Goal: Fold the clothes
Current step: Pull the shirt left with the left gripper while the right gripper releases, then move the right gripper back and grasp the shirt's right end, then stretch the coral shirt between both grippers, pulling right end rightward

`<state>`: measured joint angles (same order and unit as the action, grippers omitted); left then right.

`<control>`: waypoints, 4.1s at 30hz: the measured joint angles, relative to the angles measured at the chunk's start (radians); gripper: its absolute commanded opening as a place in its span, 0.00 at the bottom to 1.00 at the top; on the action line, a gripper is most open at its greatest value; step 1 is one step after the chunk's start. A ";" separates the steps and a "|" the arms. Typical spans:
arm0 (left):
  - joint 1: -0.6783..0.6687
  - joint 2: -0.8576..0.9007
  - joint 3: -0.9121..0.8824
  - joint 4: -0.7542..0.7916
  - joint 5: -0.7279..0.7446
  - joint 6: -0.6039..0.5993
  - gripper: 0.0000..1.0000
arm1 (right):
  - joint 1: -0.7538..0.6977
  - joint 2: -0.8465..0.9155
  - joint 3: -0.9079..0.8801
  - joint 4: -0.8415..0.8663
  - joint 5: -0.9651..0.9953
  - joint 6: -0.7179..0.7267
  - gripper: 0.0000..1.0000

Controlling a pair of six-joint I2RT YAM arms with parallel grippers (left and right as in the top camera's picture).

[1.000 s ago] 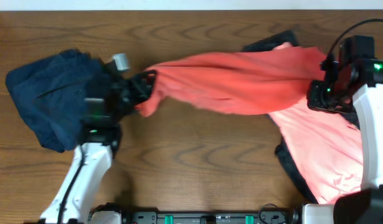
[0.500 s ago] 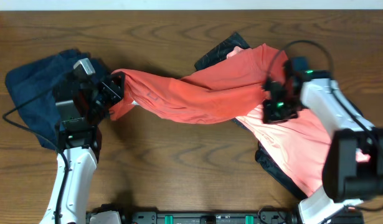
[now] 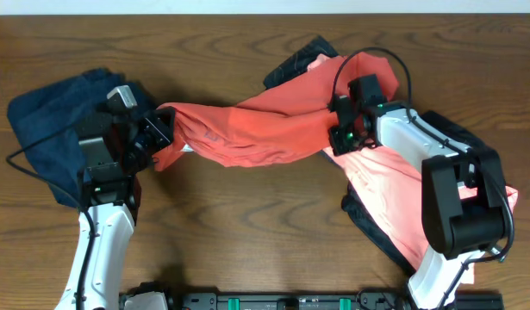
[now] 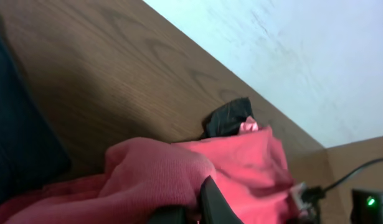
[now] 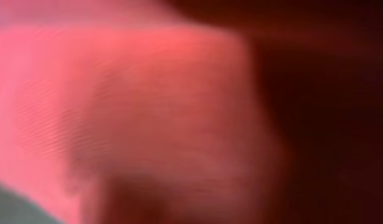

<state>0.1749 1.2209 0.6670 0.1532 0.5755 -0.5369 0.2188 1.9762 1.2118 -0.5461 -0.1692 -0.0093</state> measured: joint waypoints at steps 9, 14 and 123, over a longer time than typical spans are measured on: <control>0.037 0.000 -0.001 -0.032 -0.082 0.052 0.06 | -0.403 0.041 0.052 0.046 0.252 0.139 0.01; 0.074 0.000 -0.001 -0.049 -0.113 0.065 0.06 | -0.700 0.056 0.082 -0.010 0.359 0.199 0.05; -0.002 0.000 -0.001 -0.304 -0.134 0.108 0.06 | -0.015 -0.254 0.296 -0.301 0.271 0.263 0.01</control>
<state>0.1726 1.2209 0.6662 -0.1509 0.4419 -0.4286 0.2035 1.7218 1.5074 -0.8471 0.1017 0.2539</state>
